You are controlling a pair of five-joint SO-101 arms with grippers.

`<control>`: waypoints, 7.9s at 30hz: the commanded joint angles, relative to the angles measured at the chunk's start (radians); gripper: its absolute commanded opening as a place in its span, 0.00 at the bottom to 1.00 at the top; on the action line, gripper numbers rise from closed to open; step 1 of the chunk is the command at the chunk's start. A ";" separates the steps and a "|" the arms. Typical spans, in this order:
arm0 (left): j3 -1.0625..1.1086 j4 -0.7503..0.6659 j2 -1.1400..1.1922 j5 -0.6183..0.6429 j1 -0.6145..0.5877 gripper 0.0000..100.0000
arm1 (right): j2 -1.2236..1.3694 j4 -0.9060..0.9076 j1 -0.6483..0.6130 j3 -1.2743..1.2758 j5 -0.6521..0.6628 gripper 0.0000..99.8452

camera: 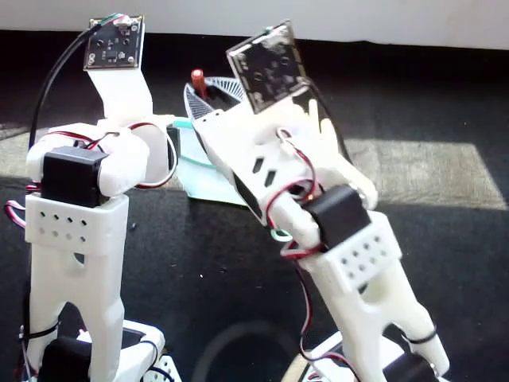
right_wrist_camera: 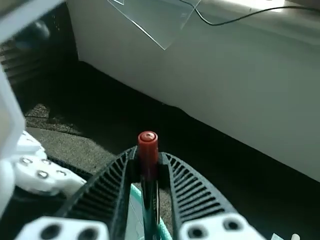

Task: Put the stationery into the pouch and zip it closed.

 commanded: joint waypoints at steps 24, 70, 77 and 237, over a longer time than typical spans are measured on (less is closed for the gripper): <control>0.005 -0.005 0.012 0.009 0.015 0.01 | -0.039 0.157 0.234 -0.312 -0.005 0.18; -0.031 0.052 -0.084 0.003 -0.022 0.01 | 1.104 0.292 0.458 -0.294 0.002 0.15; -0.031 0.052 -0.082 0.003 -0.022 0.01 | 1.104 0.409 0.478 -0.302 0.057 0.07; 0.137 -0.094 -0.082 0.002 -0.021 0.01 | -0.277 0.062 0.107 -0.153 -0.167 0.01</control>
